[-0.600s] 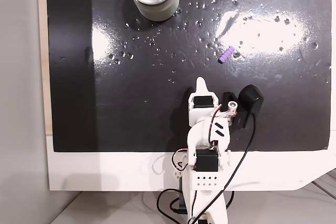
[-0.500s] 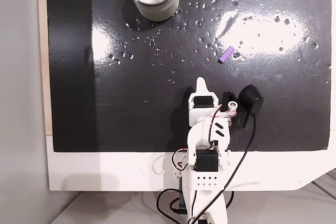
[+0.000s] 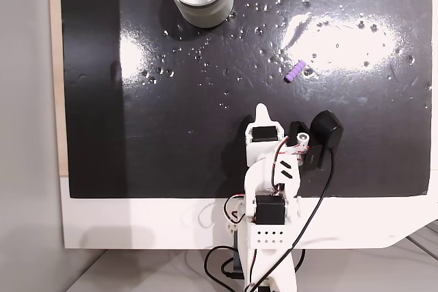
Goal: Grasp a pengrip and put it in the cup.
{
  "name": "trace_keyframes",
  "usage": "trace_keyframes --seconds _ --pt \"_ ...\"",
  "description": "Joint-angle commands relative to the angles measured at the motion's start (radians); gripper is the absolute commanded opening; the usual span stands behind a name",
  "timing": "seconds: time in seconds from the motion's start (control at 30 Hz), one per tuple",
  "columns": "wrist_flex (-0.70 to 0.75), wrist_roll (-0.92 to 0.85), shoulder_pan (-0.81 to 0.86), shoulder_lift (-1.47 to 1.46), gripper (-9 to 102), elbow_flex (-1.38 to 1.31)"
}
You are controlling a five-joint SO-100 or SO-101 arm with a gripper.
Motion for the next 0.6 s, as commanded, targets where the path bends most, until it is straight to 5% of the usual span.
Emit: trace_keyframes --seconds 0.0,0.57 --pt "0.040 -0.055 0.026 -0.025 0 -0.144" --pt "0.276 -0.390 0.192 -1.039 0 -1.094"
